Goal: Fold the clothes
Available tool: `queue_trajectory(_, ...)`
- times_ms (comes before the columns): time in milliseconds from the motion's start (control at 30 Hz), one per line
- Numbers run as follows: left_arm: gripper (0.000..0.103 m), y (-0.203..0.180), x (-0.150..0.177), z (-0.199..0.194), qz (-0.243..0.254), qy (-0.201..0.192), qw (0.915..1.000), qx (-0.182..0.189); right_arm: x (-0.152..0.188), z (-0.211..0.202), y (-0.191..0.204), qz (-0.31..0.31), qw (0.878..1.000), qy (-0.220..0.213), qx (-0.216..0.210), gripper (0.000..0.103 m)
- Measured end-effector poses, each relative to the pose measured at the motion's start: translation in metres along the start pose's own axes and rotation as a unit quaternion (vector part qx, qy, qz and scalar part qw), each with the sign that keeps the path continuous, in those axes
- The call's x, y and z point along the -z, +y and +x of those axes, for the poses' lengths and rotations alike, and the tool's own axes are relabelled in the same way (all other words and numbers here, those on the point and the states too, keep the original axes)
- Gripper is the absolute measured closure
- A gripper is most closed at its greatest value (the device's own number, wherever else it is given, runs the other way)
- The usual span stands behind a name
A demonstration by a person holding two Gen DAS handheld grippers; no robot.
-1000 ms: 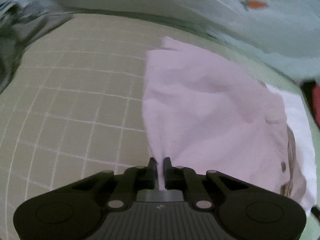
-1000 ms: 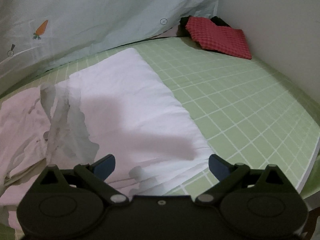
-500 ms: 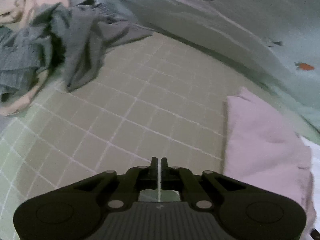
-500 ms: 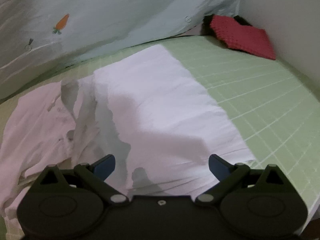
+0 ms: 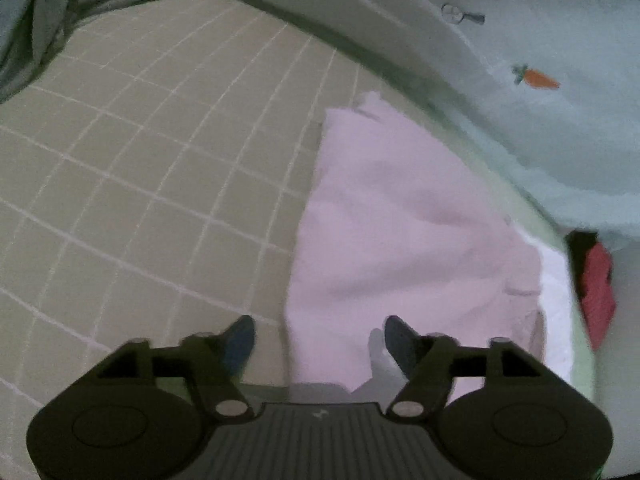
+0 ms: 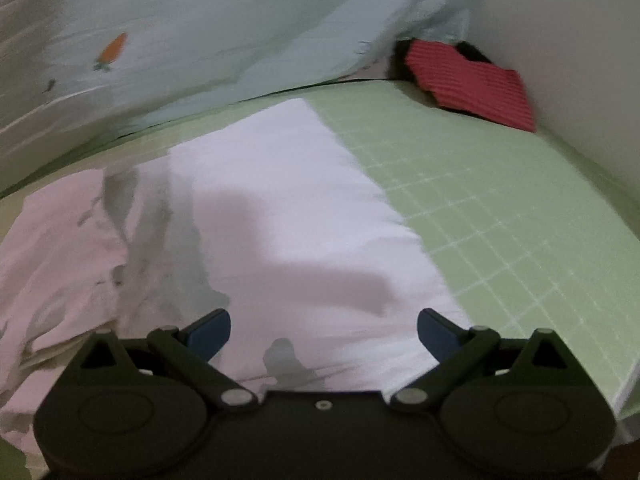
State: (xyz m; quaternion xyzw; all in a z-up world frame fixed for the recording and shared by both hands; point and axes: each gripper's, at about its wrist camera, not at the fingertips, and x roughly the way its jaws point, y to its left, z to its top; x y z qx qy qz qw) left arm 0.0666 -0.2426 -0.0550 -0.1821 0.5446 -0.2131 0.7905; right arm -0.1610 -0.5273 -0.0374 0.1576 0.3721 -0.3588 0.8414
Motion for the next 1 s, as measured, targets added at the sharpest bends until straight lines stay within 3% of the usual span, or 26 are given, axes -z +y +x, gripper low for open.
queue_trajectory(133,0.034,-0.006,0.002,0.014,-0.017,0.010,0.9989,0.042,0.003,0.003,-0.018,0.021,1.000,0.013,0.010,0.002)
queue_trajectory(233,0.090,-0.004,0.004,0.018,-0.056,0.019,0.9978,0.031,0.003,0.005,-0.029,0.034,0.999,0.018,0.013,0.002)
queue_trajectory(267,0.094,-0.002,0.005,0.018,-0.078,0.019,0.9963,0.030,0.002,0.005,-0.033,0.036,0.999,0.017,0.013,0.002)
queue_trajectory(333,0.095,-0.009,0.005,0.012,-0.084,0.007,0.9958,0.034,0.000,0.005,-0.039,0.040,0.999,0.014,0.012,0.002)
queue_trajectory(433,0.096,-0.048,0.004,-0.010,-0.029,-0.030,0.9986,0.033,-0.004,0.005,-0.052,0.044,0.999,0.010,0.016,0.002)
queue_trajectory(667,0.096,-0.158,0.011,-0.038,0.049,-0.085,0.9897,0.105,-0.014,0.013,-0.098,0.066,0.998,0.006,0.010,0.002)
queue_trajectory(800,0.096,-0.211,0.027,-0.018,0.053,-0.072,0.9817,0.168,-0.027,0.018,-0.127,0.060,0.998,-0.003,0.008,0.002)
queue_trajectory(867,0.096,-0.236,0.041,0.004,0.052,-0.057,0.9806,0.181,-0.033,0.019,-0.142,0.048,0.999,-0.008,0.010,0.002)
queue_trajectory(1000,0.095,-0.262,0.074,0.061,-0.007,0.005,0.9807,0.196,-0.038,0.021,-0.172,0.032,0.999,-0.010,0.016,0.002)
